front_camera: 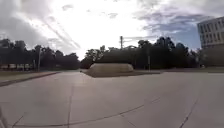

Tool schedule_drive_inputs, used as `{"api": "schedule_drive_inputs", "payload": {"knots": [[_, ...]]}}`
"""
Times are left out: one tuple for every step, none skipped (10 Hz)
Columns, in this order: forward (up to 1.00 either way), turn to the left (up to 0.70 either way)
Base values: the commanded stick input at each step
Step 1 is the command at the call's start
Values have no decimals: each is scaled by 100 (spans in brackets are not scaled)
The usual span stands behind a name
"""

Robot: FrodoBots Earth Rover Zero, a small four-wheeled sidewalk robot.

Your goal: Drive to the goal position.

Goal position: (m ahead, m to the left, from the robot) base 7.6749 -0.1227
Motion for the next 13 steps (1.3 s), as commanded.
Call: {"api": "schedule_drive_inputs", "payload": {"knots": [[70, 0], [70, 0], [70, 0], [70, -13], [70, -31], [70, -35], [70, -35], [70, -35], [70, -35], [70, -20], [70, 0], [70, 0], [70, 0]]}}
